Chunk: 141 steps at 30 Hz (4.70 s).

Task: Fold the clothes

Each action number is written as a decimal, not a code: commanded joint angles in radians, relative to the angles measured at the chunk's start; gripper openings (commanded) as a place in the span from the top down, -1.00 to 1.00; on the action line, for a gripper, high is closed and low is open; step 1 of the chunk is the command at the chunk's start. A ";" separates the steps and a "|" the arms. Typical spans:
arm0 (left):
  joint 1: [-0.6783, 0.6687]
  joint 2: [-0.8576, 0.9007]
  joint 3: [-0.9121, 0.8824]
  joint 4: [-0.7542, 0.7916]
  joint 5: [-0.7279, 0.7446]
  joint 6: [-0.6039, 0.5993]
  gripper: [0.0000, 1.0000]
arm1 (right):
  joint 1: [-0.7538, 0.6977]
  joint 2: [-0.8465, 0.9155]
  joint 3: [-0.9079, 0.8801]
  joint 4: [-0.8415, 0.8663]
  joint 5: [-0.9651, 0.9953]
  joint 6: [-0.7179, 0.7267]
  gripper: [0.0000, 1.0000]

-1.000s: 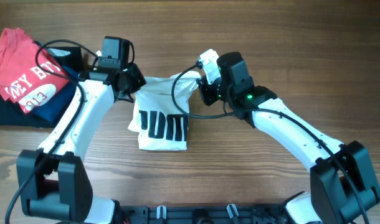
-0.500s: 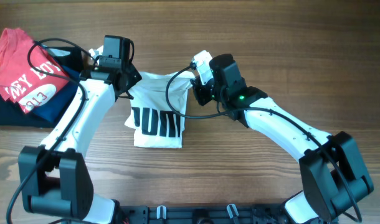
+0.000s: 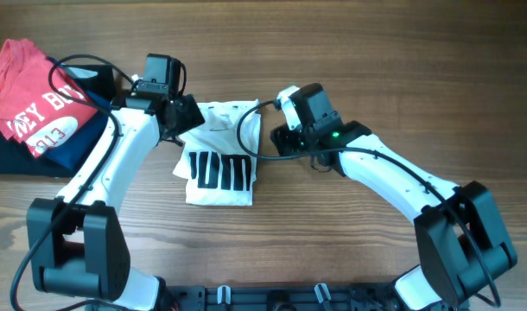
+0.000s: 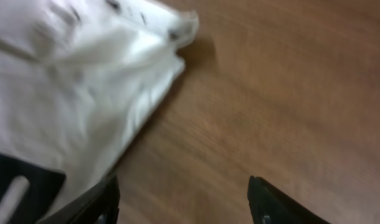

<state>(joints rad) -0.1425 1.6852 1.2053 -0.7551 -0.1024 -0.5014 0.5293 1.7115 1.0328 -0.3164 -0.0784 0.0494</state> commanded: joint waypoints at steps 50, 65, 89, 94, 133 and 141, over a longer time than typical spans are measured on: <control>0.475 -0.240 0.264 0.230 0.377 0.306 0.92 | -0.007 -0.459 0.008 -0.360 0.400 0.280 -0.36; 0.799 -0.047 0.269 0.377 0.329 0.244 0.92 | -0.007 -0.459 0.008 -0.406 0.391 0.267 -0.37; 0.739 -0.146 0.435 0.149 0.177 0.206 -1.00 | -0.014 -0.463 0.022 -0.357 0.227 0.266 -0.99; 0.575 -0.189 0.435 0.007 0.180 0.267 -0.99 | -0.146 -0.464 0.047 -0.301 0.094 0.266 -0.99; 0.040 -1.253 -0.190 -0.343 0.157 0.360 -1.00 | -0.431 -1.165 -0.100 -0.694 -0.007 0.223 -0.99; 0.040 -1.253 -0.190 -0.435 0.157 0.360 -1.00 | -0.431 -1.176 -0.101 -0.711 0.001 0.207 -0.99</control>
<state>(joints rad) -0.1001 0.4370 1.0237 -1.1812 0.0673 -0.1360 0.1009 0.5476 0.9401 -1.0100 -0.0998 0.2646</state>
